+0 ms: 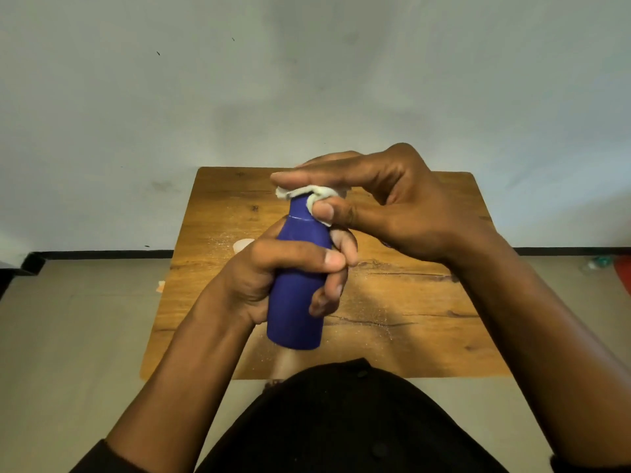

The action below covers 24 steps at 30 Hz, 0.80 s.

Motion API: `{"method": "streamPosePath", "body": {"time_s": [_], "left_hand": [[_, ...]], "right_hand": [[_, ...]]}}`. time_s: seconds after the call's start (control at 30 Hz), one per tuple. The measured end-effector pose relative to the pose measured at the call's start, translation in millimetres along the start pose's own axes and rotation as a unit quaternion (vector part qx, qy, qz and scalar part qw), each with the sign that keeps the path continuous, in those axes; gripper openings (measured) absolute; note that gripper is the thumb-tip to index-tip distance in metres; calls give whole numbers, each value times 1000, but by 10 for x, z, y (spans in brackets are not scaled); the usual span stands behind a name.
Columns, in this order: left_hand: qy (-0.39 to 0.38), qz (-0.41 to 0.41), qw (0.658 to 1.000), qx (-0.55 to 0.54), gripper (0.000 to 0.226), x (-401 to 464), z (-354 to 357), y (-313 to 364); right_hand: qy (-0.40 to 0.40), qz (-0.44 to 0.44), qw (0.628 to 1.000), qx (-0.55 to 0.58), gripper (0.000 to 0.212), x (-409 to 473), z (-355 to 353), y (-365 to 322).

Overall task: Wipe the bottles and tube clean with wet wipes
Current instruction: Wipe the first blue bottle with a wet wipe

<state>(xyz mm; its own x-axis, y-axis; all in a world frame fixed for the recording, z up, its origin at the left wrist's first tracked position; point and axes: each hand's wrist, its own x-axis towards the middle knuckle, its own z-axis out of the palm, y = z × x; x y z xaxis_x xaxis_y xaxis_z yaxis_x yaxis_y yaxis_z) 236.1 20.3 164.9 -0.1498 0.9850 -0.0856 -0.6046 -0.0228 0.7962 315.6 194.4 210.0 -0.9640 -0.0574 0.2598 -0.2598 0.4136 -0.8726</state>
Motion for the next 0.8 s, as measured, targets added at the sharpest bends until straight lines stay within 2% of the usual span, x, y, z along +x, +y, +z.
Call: {"method": "streamPosePath", "body": {"time_s": [0.1, 0.17, 0.27, 0.3, 0.33, 0.4, 0.43, 0.47, 0.53, 0.63, 0.67, 0.7, 0.77, 0.8], "left_hand": [[122, 16, 989, 88, 6, 64, 66, 27], [206, 43, 963, 167, 12, 116, 97, 0], [305, 65, 901, 302, 23, 196, 116, -36], [312, 68, 892, 321, 24, 215, 105, -42], [301, 56, 897, 320, 23, 219, 113, -34], [251, 34, 931, 261, 15, 217, 125, -28], [227, 28, 949, 218, 10, 207, 129, -26], [208, 20, 961, 180, 8, 196, 134, -22], [171, 10, 980, 103, 25, 197, 106, -38], [153, 5, 988, -19, 72, 203, 96, -57], [164, 17, 985, -50, 79, 213, 118, -61], [179, 38, 980, -75, 80, 232, 135, -69], [205, 82, 969, -111, 74, 264, 186, -58], [216, 94, 965, -115, 73, 267, 194, -38]], "right_hand": [[50, 57, 997, -24, 31, -23, 55, -42], [122, 84, 987, -68, 28, -33, 170, -66], [237, 117, 928, -264, 26, -27, 446, -108], [261, 120, 909, -301, 25, -14, 517, -118], [287, 125, 907, -281, 23, -2, 539, -106], [337, 146, 926, -93, 15, 28, 430, -58], [362, 146, 920, -21, 15, 19, 343, -31], [389, 133, 912, 4, 17, -4, 252, -5], [428, 102, 898, -25, 21, -76, 168, 5], [413, 52, 904, -100, 25, -173, 316, 18], [385, 39, 908, -162, 30, -197, 415, 36], [339, 33, 907, -246, 36, -215, 524, 56], [223, 27, 881, -416, 51, -272, 726, 111], [173, 34, 873, -454, 57, -302, 798, 109]]}}
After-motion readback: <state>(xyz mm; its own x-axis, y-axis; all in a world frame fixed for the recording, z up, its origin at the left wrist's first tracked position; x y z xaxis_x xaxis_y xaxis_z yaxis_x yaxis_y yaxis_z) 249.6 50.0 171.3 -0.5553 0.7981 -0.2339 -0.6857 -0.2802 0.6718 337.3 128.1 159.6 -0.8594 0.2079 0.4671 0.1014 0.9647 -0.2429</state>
